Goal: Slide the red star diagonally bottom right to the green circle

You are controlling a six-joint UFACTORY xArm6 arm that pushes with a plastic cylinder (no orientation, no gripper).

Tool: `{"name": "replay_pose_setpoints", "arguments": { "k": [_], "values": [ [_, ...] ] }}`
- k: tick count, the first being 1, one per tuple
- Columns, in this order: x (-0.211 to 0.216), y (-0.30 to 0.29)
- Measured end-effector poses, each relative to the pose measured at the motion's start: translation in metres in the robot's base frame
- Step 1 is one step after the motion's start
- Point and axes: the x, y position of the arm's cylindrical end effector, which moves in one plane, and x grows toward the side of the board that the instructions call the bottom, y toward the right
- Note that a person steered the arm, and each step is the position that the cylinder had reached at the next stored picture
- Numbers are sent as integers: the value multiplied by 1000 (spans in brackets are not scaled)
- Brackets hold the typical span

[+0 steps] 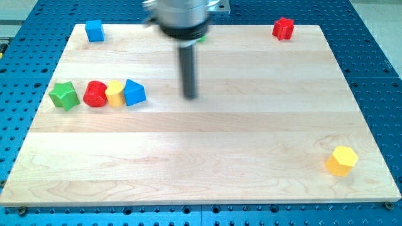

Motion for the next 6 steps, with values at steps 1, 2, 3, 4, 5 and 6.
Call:
{"name": "replay_pose_setpoints", "arguments": {
  "k": [1, 2, 3, 4, 5, 6],
  "values": [
    [-84, 143],
    [-137, 257],
    [-185, 236],
    [-178, 144],
    [-115, 41],
    [-73, -28]
  ]
}}
